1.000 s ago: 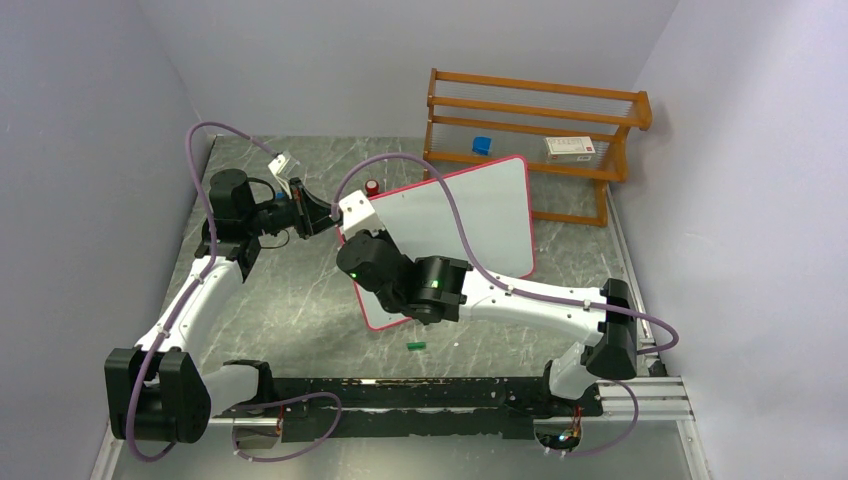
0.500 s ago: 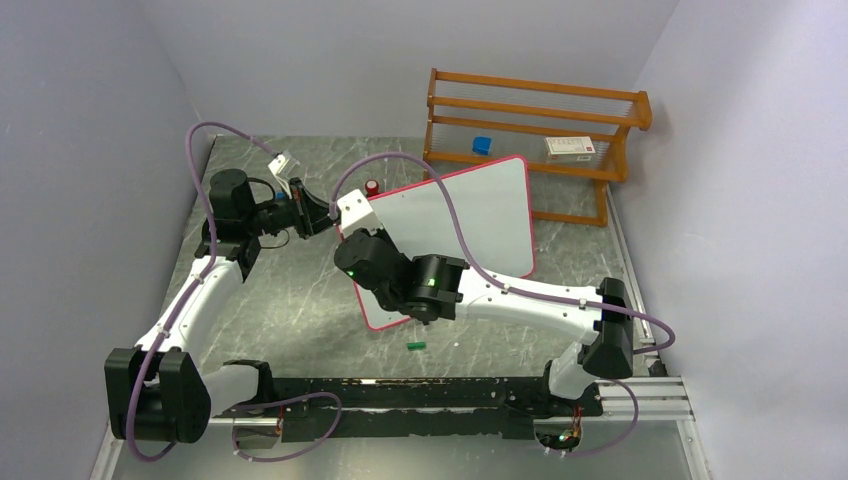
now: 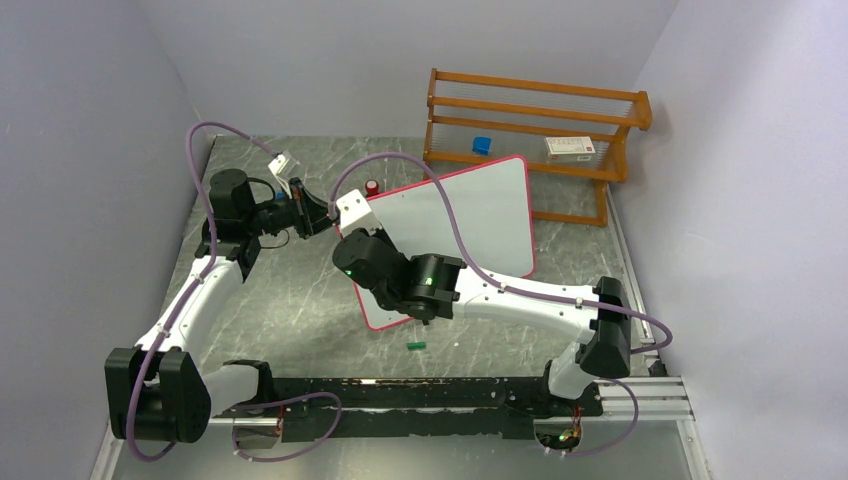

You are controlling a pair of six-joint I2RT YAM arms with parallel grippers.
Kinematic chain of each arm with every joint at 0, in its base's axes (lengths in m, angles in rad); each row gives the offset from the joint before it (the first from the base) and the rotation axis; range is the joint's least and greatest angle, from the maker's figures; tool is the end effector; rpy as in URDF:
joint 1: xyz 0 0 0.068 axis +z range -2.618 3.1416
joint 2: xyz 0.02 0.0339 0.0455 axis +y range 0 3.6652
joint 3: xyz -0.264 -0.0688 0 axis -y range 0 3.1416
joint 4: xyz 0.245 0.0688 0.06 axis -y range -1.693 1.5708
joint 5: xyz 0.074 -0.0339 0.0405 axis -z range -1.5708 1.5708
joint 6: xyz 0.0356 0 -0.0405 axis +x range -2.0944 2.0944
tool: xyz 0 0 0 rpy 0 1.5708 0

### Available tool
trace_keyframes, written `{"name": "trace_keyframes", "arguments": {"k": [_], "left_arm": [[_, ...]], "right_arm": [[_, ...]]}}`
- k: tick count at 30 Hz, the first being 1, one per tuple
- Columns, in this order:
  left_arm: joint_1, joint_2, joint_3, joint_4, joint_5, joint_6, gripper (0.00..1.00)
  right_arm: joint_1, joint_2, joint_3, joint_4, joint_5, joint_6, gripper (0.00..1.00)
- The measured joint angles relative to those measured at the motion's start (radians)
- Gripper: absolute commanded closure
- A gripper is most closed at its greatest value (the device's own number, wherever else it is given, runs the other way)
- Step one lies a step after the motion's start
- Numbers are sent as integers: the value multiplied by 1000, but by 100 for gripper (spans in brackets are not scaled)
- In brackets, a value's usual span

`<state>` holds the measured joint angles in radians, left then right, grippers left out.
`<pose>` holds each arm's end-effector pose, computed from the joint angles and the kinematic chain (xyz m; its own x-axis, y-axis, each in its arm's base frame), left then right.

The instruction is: Write a sentence on the whiteboard

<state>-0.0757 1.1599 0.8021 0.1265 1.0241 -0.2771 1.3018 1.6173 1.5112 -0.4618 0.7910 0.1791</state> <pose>0.2521 -0.0496 0.3047 -0.4574 -0.1079 -0.8827 0.7728 0.4429 -0.4546 0.1216 0.3459 0.3577 -0.2330 -0.3740 -0.8977 -0.4848 0.8449 -0.2262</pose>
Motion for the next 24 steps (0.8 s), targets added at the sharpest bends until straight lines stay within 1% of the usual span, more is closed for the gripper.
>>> {"name": "trace_keyframes", "arguments": {"k": [24], "left_arm": [[0, 2, 0, 0, -6, 0, 95]], "right_arm": [[0, 13, 17, -54, -33, 36, 100]]}}
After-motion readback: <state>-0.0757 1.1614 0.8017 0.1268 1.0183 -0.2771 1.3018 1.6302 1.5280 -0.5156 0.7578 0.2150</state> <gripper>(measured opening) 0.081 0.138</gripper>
